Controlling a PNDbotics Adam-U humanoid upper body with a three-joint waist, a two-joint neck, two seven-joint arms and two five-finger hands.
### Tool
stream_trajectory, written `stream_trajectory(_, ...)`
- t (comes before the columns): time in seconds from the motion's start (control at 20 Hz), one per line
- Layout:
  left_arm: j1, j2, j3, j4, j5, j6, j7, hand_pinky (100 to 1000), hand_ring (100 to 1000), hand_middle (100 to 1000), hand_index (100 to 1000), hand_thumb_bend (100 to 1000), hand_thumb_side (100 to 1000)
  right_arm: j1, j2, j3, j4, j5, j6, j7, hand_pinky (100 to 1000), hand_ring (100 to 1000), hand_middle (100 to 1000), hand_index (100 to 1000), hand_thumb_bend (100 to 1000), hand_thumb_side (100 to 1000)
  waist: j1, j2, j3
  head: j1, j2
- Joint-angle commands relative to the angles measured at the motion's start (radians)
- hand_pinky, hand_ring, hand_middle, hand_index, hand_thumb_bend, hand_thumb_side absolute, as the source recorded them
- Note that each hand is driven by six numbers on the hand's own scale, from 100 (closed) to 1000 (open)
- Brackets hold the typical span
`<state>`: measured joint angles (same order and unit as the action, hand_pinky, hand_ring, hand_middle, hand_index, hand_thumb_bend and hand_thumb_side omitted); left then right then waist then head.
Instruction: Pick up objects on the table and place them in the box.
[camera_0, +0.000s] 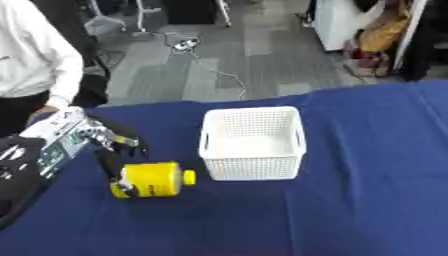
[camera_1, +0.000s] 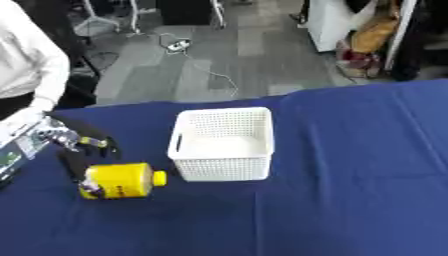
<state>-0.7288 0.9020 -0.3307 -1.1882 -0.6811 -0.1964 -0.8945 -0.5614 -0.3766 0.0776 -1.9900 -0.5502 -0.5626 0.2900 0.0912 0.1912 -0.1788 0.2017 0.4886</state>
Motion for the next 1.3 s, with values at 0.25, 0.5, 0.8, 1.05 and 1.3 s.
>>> stream_trajectory(0.25, -0.029, 0.018, 0.026, -0.006, -0.003, -0.015, -0.013, 721, 822, 919, 914, 537, 493, -0.022, 0.000, -0.003, -0.010, 0.000, 0.002, -0.003, 373, 434, 594, 782, 100, 1000, -0.003, -0.009, -0.003, 0.009, -0.018)
stream_trajectory(0.5, -0.035, 0.024, 0.033, 0.001, -0.014, -0.005, -0.013, 724, 818, 914, 914, 541, 489, -0.030, 0.005, -0.004, -0.010, -0.001, 0.002, -0.001, 374, 435, 595, 784, 100, 1000, -0.006, 0.005, -0.011, 0.013, -0.030)
stream_trajectory(0.8, -0.037, 0.032, 0.040, 0.006, -0.025, 0.000, -0.013, 731, 818, 910, 913, 536, 491, -0.042, 0.012, -0.005, -0.010, -0.003, 0.001, 0.002, 375, 436, 596, 784, 100, 1000, -0.006, 0.025, -0.023, 0.017, -0.037)
stream_trajectory(1.05, -0.034, 0.036, 0.052, 0.005, -0.040, 0.007, -0.013, 747, 824, 912, 911, 543, 496, -0.050, 0.016, -0.004, -0.010, -0.006, 0.002, 0.002, 376, 437, 596, 785, 100, 1000, -0.004, 0.036, -0.027, 0.018, -0.045)
stream_trajectory(1.3, -0.031, 0.038, 0.059, 0.012, -0.051, 0.013, -0.013, 749, 825, 910, 910, 555, 495, -0.056, 0.017, -0.005, -0.010, -0.007, 0.005, 0.000, 376, 437, 596, 785, 100, 1000, -0.003, 0.042, -0.028, 0.021, -0.054)
